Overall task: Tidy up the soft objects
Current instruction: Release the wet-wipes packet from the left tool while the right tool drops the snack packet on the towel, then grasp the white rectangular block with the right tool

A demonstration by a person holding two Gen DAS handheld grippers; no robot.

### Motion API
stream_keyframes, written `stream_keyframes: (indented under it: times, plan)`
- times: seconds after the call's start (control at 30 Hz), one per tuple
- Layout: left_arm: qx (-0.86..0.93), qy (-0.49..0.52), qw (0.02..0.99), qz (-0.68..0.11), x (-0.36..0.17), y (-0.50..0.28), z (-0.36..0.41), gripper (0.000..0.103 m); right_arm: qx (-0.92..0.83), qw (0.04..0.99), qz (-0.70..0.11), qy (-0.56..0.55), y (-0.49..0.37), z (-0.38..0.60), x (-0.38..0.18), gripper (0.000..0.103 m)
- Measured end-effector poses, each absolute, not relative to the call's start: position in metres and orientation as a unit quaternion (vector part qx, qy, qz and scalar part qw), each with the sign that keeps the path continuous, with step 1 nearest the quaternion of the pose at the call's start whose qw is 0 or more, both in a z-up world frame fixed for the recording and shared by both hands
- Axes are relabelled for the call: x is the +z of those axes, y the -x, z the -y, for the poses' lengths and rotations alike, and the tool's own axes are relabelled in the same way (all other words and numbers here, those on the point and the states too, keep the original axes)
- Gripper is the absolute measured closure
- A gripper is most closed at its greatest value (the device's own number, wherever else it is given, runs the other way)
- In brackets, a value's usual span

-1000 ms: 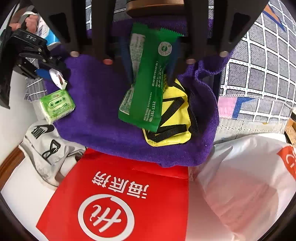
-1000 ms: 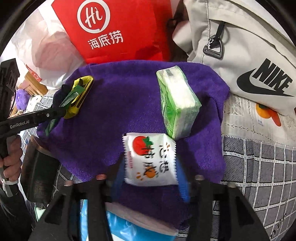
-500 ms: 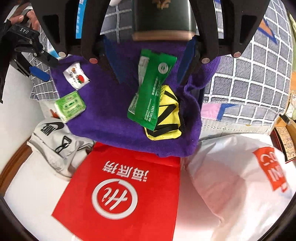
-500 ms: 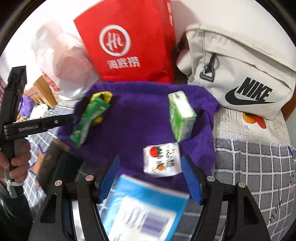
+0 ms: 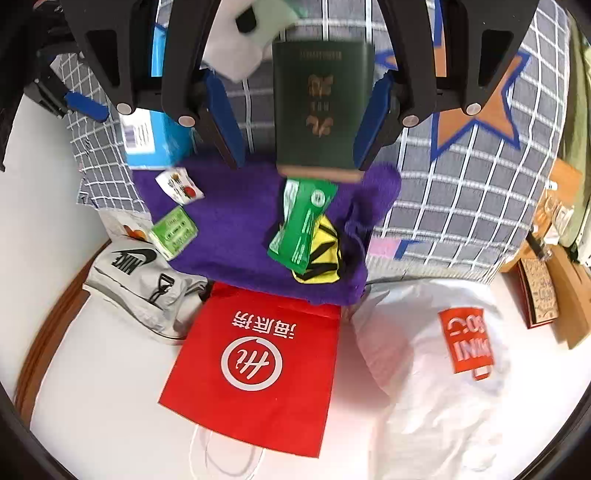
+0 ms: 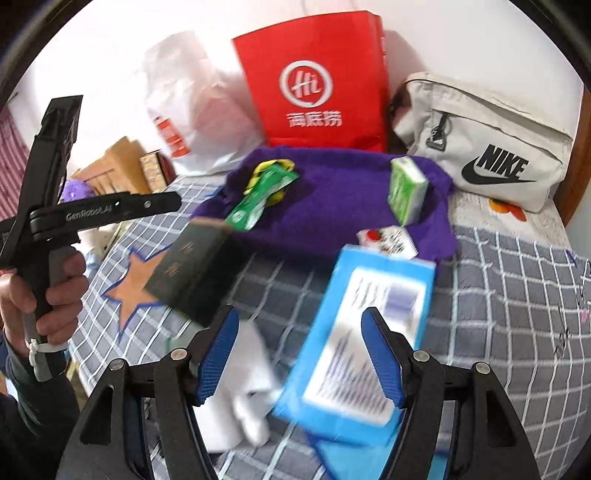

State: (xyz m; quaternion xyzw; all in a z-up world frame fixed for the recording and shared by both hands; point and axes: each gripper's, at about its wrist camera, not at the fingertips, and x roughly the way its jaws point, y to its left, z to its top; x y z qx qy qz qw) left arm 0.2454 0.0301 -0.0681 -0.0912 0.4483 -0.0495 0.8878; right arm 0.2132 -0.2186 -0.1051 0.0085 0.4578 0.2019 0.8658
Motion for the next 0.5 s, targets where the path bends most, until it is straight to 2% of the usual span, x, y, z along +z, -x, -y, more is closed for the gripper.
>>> stream_keyframes:
  times: [0.37,0.5]
  plan:
    - [-0.028,0.101,0.889,-0.445,-0.079,-0.173,-0.053,0.044,0.248,0.851,-0.463,0.002,-0.147,0.182,-0.115,0.035]
    - [-0.020,0.123,0.889,-0.441,-0.089,-0.151,-0.068,0.044,0.262,0.845,-0.467,0.007,-0.136,0.170,-0.123,0.041]
